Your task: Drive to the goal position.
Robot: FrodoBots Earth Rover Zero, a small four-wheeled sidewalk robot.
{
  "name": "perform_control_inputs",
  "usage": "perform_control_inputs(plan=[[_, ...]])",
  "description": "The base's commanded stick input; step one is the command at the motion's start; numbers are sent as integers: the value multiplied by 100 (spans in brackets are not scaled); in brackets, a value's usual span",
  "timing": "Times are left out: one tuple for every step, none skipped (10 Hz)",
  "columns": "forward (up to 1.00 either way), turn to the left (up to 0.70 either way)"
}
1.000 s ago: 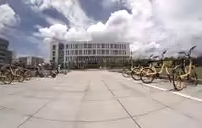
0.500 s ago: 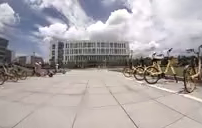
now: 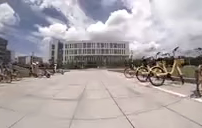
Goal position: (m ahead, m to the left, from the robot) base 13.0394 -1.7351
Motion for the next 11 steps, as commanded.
perform_control_inputs(plan=[[70,4],[70,4],[70,4],[70,4],[70,4],[70,4],[70,4],[70,4],[70,4],[70,4],[70,4]])
